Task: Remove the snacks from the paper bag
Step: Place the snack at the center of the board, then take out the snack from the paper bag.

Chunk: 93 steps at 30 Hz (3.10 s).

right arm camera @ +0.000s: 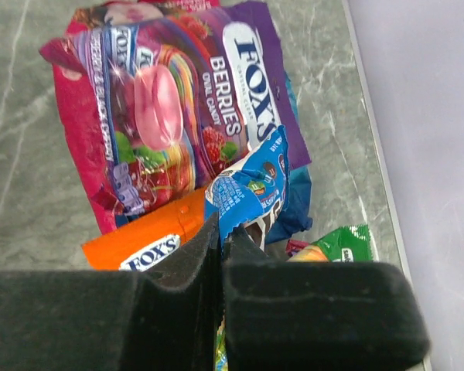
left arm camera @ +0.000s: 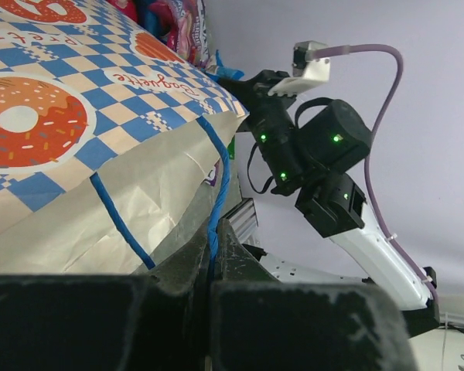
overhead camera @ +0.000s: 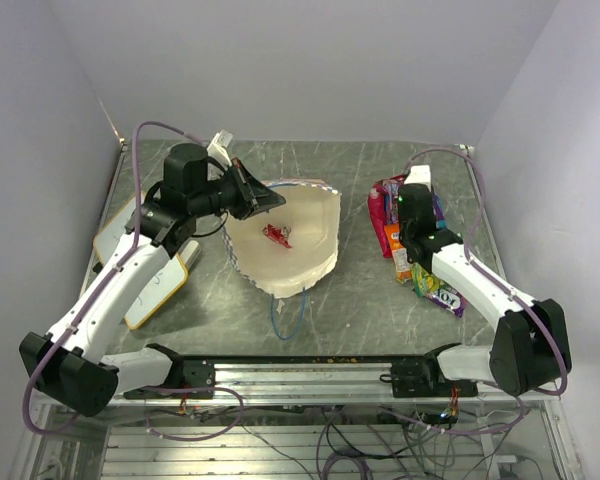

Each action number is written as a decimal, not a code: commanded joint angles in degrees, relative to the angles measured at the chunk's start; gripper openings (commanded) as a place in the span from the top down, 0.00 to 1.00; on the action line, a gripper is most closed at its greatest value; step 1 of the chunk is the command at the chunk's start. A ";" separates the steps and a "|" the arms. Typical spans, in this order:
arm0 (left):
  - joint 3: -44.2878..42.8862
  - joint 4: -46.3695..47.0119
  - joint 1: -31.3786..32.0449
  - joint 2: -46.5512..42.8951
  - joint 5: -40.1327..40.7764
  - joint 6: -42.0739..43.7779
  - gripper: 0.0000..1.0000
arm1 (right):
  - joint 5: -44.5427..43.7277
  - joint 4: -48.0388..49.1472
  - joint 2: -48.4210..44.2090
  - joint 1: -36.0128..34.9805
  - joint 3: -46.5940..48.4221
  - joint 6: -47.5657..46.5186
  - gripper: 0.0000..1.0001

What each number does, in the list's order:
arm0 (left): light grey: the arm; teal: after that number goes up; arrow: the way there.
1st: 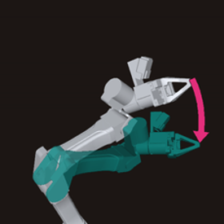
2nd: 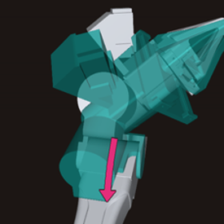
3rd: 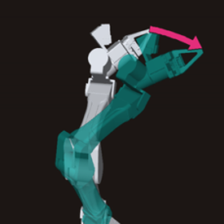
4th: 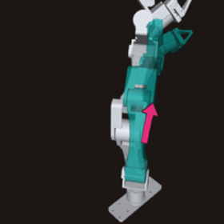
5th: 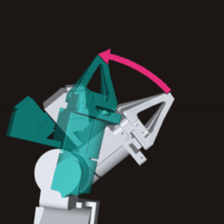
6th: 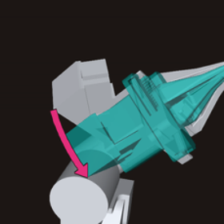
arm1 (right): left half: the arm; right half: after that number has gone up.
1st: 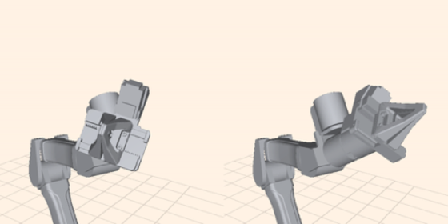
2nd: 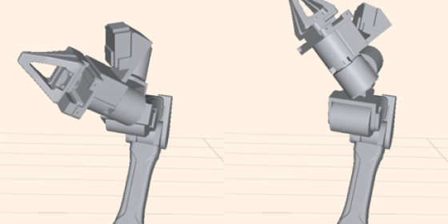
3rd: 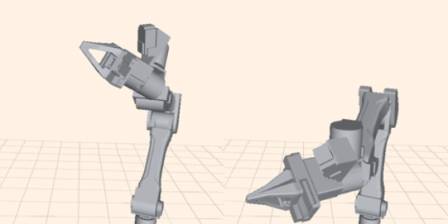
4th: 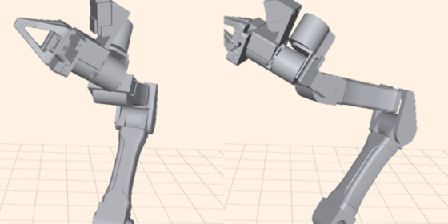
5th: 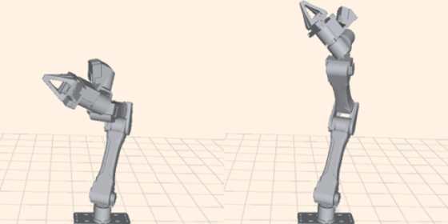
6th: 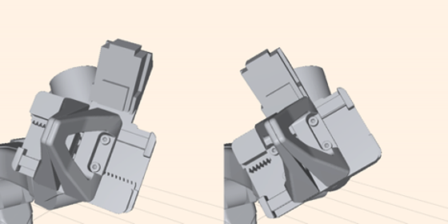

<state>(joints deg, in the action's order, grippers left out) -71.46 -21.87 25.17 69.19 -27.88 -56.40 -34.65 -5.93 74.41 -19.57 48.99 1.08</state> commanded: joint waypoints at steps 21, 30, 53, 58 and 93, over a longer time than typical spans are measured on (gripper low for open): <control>1.51 3.91 -0.21 0.09 -3.22 0.17 0.93 | 36.23 -4.40 -21.03 -0.95 -3.43 18.58 0.41; 1.51 0.06 -0.22 -1.79 -2.20 2.07 0.93 | 37.32 3.09 -23.78 -17.46 -1.55 15.28 0.44; -1.80 1.04 -0.21 -2.21 -2.41 0.96 0.93 | 11.93 19.28 7.97 -45.85 2.37 -12.47 0.43; -4.45 -1.36 -0.21 -1.17 -2.72 2.27 0.93 | 8.37 21.38 16.28 -45.42 4.74 -16.75 0.42; -1.08 1.77 -0.21 -3.40 -2.95 -2.81 0.93 | 10.76 19.37 44.20 -34.66 22.49 -13.88 0.74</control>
<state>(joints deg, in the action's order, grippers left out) -72.79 -21.26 25.17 67.26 -30.22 -58.85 -24.29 12.91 120.86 -54.43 72.49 -13.91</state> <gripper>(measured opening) 0.073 0.304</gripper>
